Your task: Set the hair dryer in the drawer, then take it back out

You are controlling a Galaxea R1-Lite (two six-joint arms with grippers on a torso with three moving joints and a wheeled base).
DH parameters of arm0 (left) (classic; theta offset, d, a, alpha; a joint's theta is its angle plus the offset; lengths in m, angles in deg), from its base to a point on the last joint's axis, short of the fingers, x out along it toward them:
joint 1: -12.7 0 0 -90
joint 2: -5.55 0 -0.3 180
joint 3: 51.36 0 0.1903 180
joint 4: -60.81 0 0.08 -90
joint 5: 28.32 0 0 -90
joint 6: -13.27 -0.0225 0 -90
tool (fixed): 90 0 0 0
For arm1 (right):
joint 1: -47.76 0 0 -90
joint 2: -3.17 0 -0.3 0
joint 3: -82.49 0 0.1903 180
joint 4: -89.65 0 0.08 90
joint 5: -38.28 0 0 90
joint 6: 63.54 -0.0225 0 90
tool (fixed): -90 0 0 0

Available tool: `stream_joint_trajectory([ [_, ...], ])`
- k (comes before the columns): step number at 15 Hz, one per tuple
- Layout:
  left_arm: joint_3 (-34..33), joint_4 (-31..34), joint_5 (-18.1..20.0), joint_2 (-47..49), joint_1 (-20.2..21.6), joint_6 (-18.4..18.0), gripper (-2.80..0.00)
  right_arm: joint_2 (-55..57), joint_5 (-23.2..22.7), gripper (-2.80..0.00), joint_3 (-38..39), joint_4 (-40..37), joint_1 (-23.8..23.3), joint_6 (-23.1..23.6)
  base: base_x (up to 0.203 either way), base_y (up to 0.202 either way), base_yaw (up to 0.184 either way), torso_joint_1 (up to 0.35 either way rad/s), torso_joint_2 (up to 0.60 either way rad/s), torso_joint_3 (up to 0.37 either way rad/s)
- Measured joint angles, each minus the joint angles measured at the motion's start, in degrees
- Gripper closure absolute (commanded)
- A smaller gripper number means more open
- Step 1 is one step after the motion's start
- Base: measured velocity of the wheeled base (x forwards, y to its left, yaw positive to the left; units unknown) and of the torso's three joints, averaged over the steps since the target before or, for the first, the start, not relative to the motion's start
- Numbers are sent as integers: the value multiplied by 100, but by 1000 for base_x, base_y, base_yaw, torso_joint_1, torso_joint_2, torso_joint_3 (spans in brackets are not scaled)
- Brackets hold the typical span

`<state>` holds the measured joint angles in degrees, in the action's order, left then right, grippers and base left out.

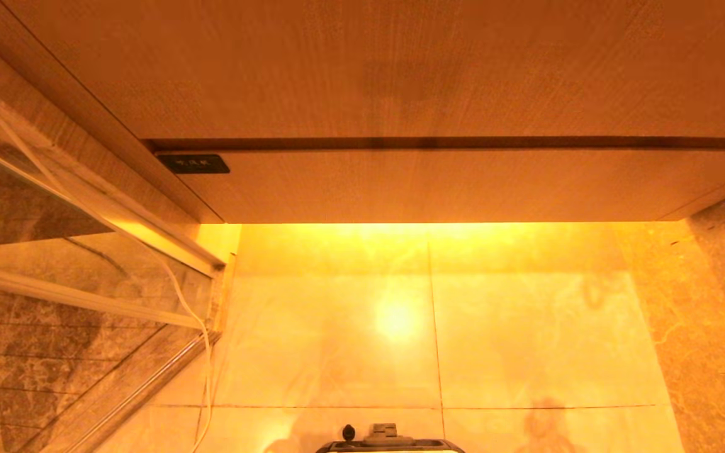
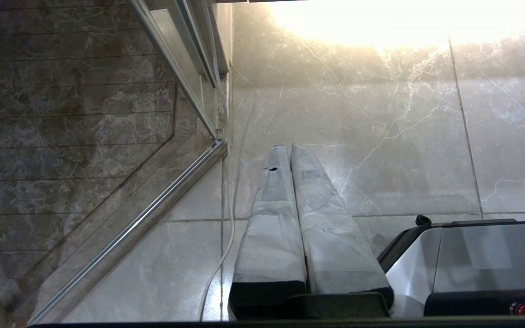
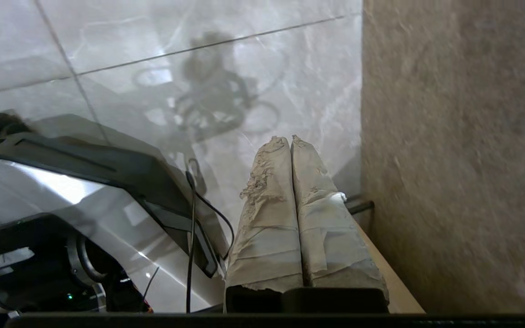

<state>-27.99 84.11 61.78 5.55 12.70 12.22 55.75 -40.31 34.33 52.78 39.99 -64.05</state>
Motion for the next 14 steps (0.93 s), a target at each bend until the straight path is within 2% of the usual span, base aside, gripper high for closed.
stream_joint_trajectory([
  [2, 0, 0, 0, 0, 0, 0, 0, -233, 264, 0, 178, -161, 262, -61, 0, 0, 0, 0, 0, 0],
  [4, 0, 2, -2, 0, 0, -2, 0, -361, 559, 0, 252, -514, 494, -435, 0, 0, 0, 0, 0, 0],
  [5, 0, 0, 0, 0, 0, -5, 0, -402, 586, 0, 305, -553, 543, -565, 0, 0, 0, 0, 0, 0],
  [14, 0, 0, 0, 0, 0, -5, 0, -737, 597, 0, 560, -530, 645, -582, 0, 0, 0, 0, 0, 0],
])
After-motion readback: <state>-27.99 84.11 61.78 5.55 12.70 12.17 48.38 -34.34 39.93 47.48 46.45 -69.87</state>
